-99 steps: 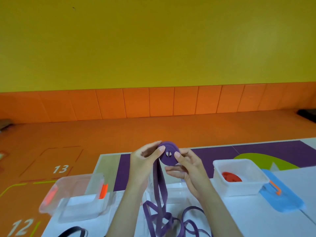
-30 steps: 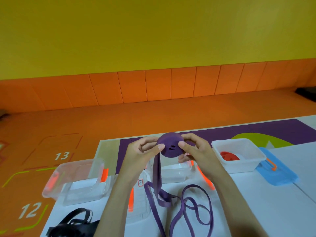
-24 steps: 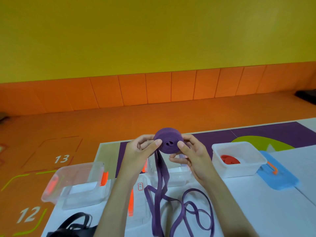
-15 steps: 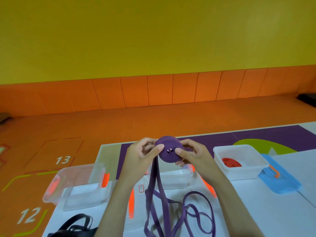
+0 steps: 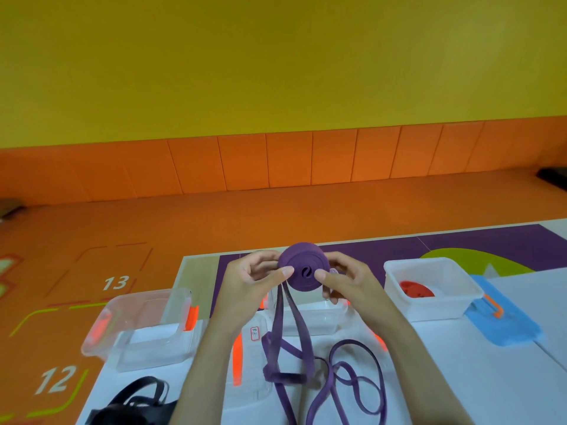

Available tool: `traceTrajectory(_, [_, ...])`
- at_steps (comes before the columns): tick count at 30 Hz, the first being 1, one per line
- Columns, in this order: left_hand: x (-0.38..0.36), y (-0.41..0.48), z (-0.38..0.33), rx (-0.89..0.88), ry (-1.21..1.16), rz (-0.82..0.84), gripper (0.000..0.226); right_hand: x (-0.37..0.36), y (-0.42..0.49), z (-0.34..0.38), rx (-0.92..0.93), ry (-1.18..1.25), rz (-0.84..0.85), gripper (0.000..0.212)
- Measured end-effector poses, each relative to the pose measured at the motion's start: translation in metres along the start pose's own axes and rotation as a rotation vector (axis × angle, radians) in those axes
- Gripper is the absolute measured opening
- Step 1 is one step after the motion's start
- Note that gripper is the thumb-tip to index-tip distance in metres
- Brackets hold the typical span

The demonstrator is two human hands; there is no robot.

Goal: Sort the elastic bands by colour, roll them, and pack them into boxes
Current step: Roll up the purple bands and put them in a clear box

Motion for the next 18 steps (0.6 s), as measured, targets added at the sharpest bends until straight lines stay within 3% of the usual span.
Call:
traceTrajectory(5, [-0.007,0.0,0.001,-0.001,-0.176,-0.018,0.037,-0.009,0.002,-0.005,0.042,0.255,-0.153,0.038])
traceTrajectory(9, [-0.011,0.0,0.007,0.002,-0.196,-0.064,0.039,-0.021,-0.004,-0.016,0.002,0.406,-0.15,0.052])
traceTrajectory(11, [-0.01,0.0,0.008,0.008,-0.183,-0.073,0.038,-0.02,-0.006,-0.017,-0.053,0.374,-0.063,0.047])
traceTrajectory(14, [-0.005,-0.001,0.006,-0.044,-0.097,-0.031,0.039,-0.007,-0.008,-0.013,-0.071,0.091,0.079,0.03])
traceTrajectory(16, [-0.005,-0.001,0.006,-0.04,-0.069,0.006,0.043,0.002,-0.006,-0.009,-0.074,0.036,0.049,0.032])
traceTrajectory(18, [-0.006,-0.001,0.008,-0.001,-0.108,0.024,0.048,0.004,-0.003,-0.005,-0.057,0.15,-0.029,0.032])
Point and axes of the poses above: each hand's wrist, its own y-axis towards the middle knuckle, its own x-axis out of the back of the hand, z = x × y, the point moved 3 cm from there along y, towards the middle knuckle, and after that the axes turned 4 degrees about x, right-handed, at the moved point
